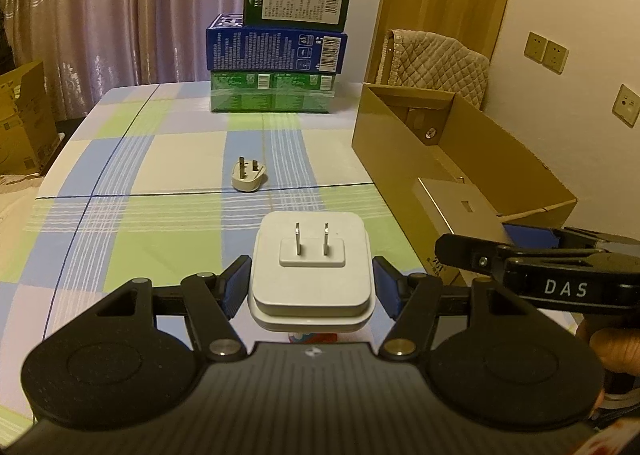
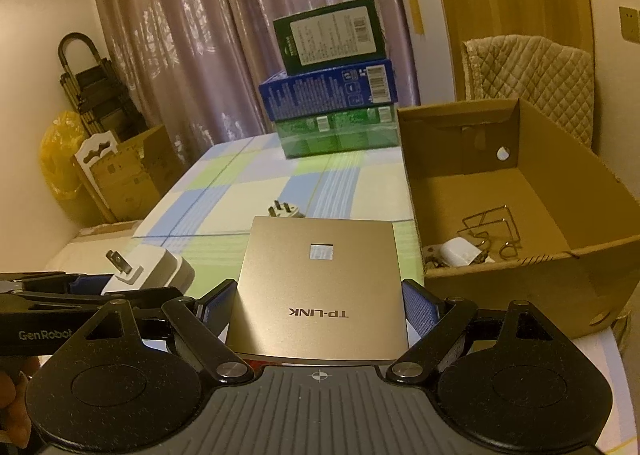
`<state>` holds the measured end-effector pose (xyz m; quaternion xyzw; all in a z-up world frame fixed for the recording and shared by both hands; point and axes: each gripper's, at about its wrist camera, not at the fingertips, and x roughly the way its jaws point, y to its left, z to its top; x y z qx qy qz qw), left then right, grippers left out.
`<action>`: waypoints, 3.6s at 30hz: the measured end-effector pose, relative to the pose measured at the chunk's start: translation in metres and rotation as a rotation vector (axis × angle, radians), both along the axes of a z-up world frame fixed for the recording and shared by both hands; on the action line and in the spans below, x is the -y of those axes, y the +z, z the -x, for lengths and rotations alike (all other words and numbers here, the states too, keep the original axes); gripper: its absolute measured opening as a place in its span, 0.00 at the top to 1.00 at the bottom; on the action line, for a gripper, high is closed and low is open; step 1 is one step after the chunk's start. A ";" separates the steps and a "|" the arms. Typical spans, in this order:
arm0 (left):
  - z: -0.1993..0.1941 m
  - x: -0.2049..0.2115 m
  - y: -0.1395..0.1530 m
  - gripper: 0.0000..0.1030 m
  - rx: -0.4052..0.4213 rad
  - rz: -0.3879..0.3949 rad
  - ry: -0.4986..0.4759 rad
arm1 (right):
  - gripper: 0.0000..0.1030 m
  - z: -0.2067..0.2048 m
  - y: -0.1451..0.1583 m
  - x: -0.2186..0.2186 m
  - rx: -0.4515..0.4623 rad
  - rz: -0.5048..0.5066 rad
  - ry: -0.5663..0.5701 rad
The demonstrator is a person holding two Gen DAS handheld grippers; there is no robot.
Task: Organize rigid objects
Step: 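Carry the white plug and TP-Link box toward the cardboard box with both tools, then open the left tool to drop the plug while the right tool releases the TP-Link box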
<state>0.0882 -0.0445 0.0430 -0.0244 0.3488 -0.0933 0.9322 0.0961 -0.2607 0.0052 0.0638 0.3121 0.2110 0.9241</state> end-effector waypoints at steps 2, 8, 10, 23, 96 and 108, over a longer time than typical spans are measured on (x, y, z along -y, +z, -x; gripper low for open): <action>-0.001 0.002 0.001 0.42 0.002 0.002 -0.004 | 0.19 0.001 0.002 0.003 0.009 -0.002 -0.008; -0.009 0.013 0.009 0.42 0.017 0.018 -0.031 | 0.19 -0.004 0.019 0.015 0.041 -0.031 -0.045; -0.014 0.020 0.014 0.42 0.027 0.021 -0.049 | 0.19 -0.006 0.029 0.021 0.065 -0.032 -0.063; -0.061 0.102 0.048 0.42 0.095 0.029 -0.209 | 0.19 -0.053 0.074 0.109 0.108 0.046 -0.218; -0.164 0.185 -0.023 0.32 -0.002 -0.026 -0.395 | 0.19 -0.094 0.007 0.161 -0.035 0.007 -0.409; -0.153 0.153 -0.007 0.32 0.030 -0.017 -0.317 | 0.19 -0.090 0.007 0.151 -0.027 0.016 -0.372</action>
